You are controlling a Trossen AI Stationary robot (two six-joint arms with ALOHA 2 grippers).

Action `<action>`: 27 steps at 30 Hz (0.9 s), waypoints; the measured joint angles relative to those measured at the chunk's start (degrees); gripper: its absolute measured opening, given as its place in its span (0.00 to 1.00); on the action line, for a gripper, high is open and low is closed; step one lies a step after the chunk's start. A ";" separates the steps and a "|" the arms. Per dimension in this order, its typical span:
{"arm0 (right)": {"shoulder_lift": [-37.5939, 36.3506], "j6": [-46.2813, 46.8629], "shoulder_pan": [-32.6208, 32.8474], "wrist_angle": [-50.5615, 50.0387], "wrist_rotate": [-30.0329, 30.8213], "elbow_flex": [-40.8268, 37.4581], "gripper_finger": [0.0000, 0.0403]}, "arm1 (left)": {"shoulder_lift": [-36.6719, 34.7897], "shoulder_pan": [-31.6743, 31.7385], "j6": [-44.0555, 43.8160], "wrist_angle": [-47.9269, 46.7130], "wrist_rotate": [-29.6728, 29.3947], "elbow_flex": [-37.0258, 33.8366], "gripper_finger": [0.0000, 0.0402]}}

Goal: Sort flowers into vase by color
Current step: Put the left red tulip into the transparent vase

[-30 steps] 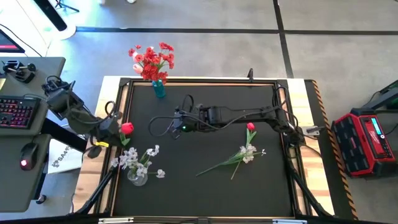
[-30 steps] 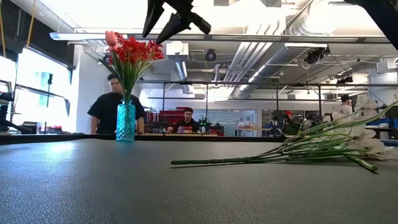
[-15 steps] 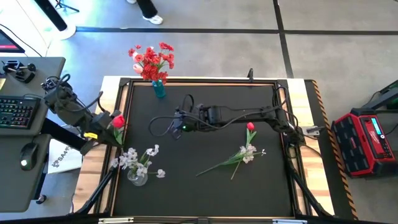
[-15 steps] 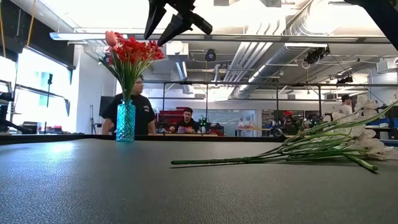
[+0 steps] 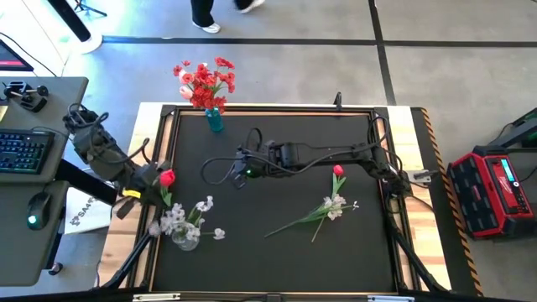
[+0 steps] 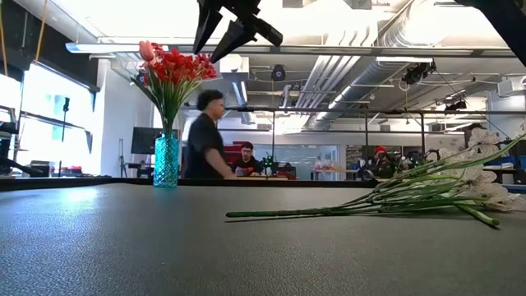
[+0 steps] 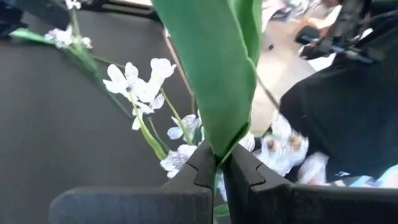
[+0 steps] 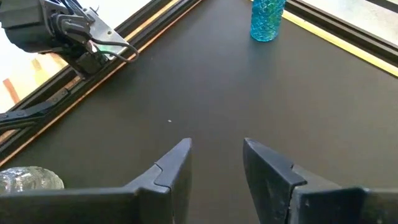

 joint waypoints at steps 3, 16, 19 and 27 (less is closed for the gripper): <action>0.00 0.05 0.00 -0.47 0.00 0.00 0.32 | -0.96 -0.60 -0.01 2.40 -0.28 -2.61 0.00; 0.00 2.37 -0.44 -0.81 -4.72 0.00 0.32 | -1.54 -2.94 0.59 1.95 0.20 -9.04 0.03; 0.00 3.74 -0.44 -1.39 -7.28 0.00 0.33 | -1.53 -3.32 -1.87 1.82 -0.33 -9.85 0.06; 0.00 6.59 0.15 -6.96 -10.86 0.00 0.44 | -1.90 -3.31 -7.04 1.39 0.20 -9.64 0.22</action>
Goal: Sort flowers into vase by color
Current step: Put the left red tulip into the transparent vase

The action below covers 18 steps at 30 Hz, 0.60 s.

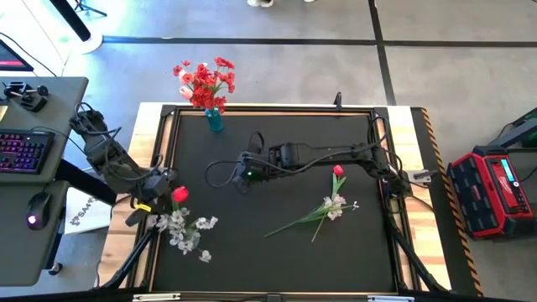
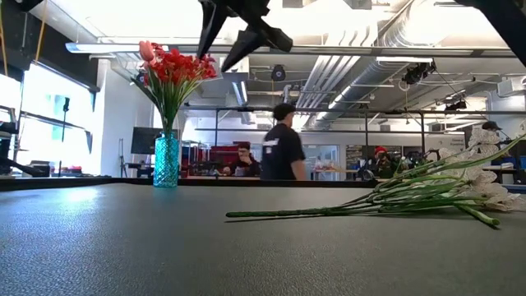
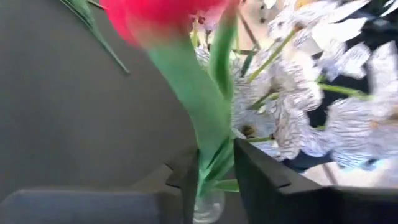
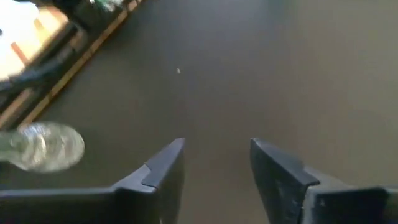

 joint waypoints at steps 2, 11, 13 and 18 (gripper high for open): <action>0.00 0.34 0.45 -2.32 -1.27 0.00 0.49 | 0.00 0.00 -1.21 0.08 1.24 0.48 0.27; 0.00 9.38 2.63 -17.09 -5.74 0.00 0.65 | -0.29 0.00 -2.52 -4.41 4.67 5.39 0.40; 0.00 11.94 3.17 -19.96 -7.22 -0.19 0.65 | -0.65 0.02 -2.52 -6.37 4.55 7.24 0.41; 0.00 16.23 4.79 -25.87 -7.48 -0.24 0.65 | -2.31 0.02 -2.45 -10.04 1.19 11.80 0.41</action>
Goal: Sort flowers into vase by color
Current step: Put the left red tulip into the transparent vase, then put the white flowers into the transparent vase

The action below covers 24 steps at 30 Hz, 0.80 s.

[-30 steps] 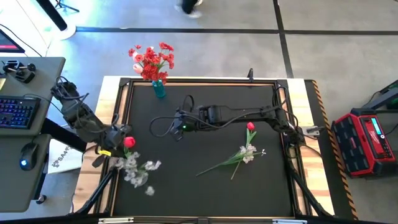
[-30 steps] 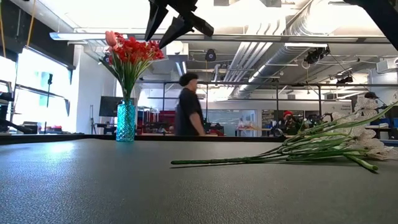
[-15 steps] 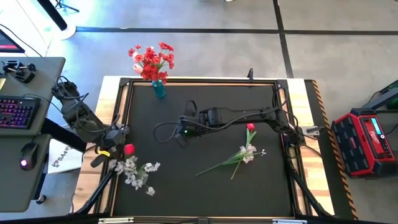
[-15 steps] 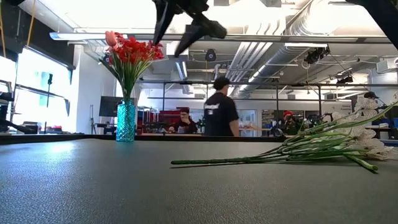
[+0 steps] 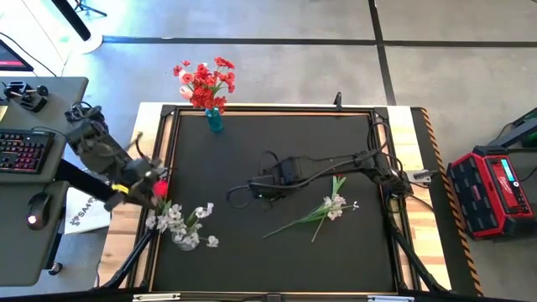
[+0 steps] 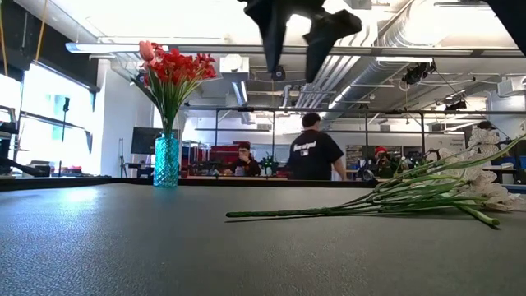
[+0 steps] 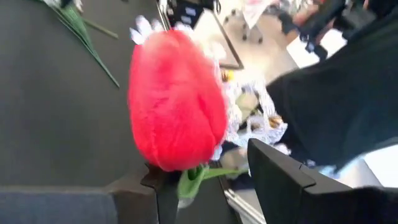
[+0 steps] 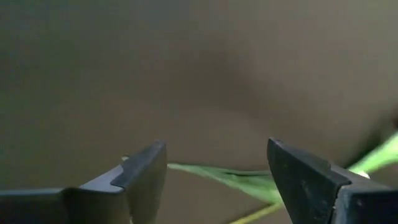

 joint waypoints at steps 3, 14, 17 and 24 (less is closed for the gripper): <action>0.00 2.16 0.80 -0.55 0.41 -0.02 0.65 | -1.03 0.00 0.02 0.01 -2.39 1.55 0.41; 0.00 4.79 2.35 -0.49 1.53 -0.04 0.65 | 2.56 0.00 0.04 -0.98 -0.15 -2.64 0.41; 0.00 3.43 2.38 -0.47 1.43 -0.04 0.65 | 4.30 0.00 0.04 -4.26 3.16 -2.64 0.42; 0.00 -1.08 2.38 -0.47 -1.73 -0.07 0.65 | 5.99 0.00 -0.93 -12.86 6.81 -1.33 0.51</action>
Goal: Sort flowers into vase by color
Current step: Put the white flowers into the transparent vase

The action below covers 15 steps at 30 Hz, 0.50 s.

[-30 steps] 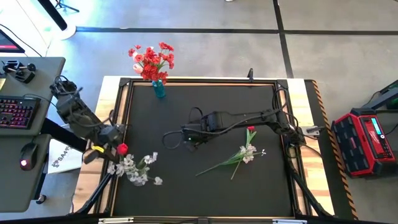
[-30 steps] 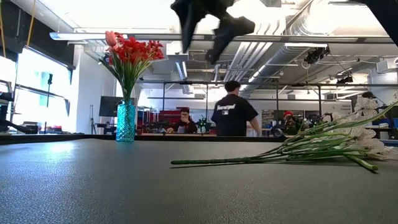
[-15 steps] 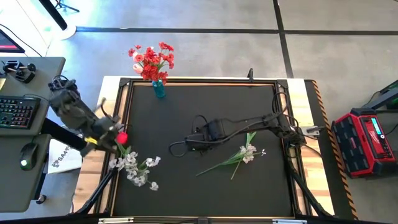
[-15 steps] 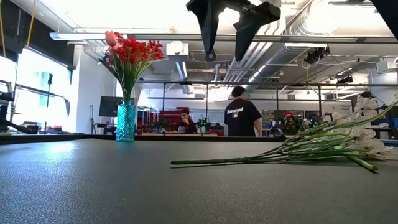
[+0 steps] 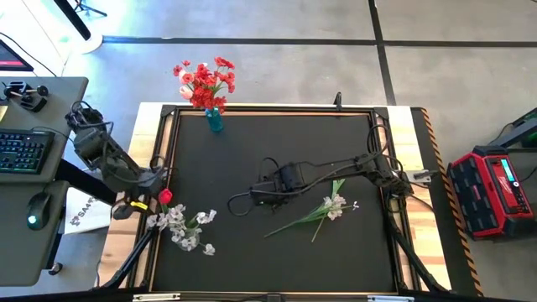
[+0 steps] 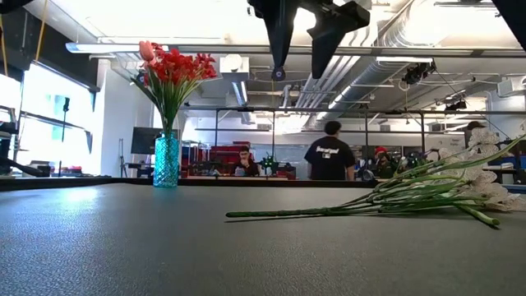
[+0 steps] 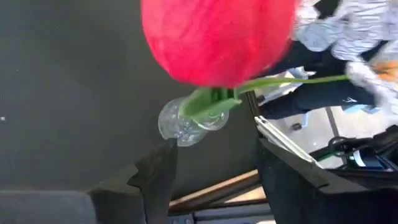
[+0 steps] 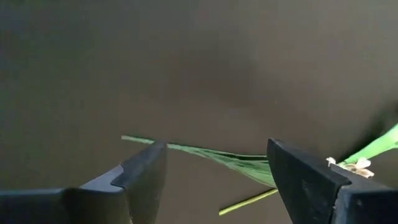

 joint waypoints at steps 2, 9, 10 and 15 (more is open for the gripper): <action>0.00 -0.53 0.00 -0.01 -0.98 0.00 0.65 | -0.01 0.00 0.55 -1.76 -0.03 1.36 0.52; 0.00 4.39 1.59 -1.66 -2.34 -0.02 0.65 | -0.03 0.00 -2.42 -10.03 -8.37 11.05 0.52; 0.00 6.45 1.93 -2.54 -2.36 -0.03 0.65 | -0.05 0.00 -3.51 -10.80 -10.76 12.80 0.52; 0.02 12.80 3.91 -2.36 -1.97 -0.07 0.65 | -0.16 0.02 -10.49 -12.60 -26.72 20.85 0.52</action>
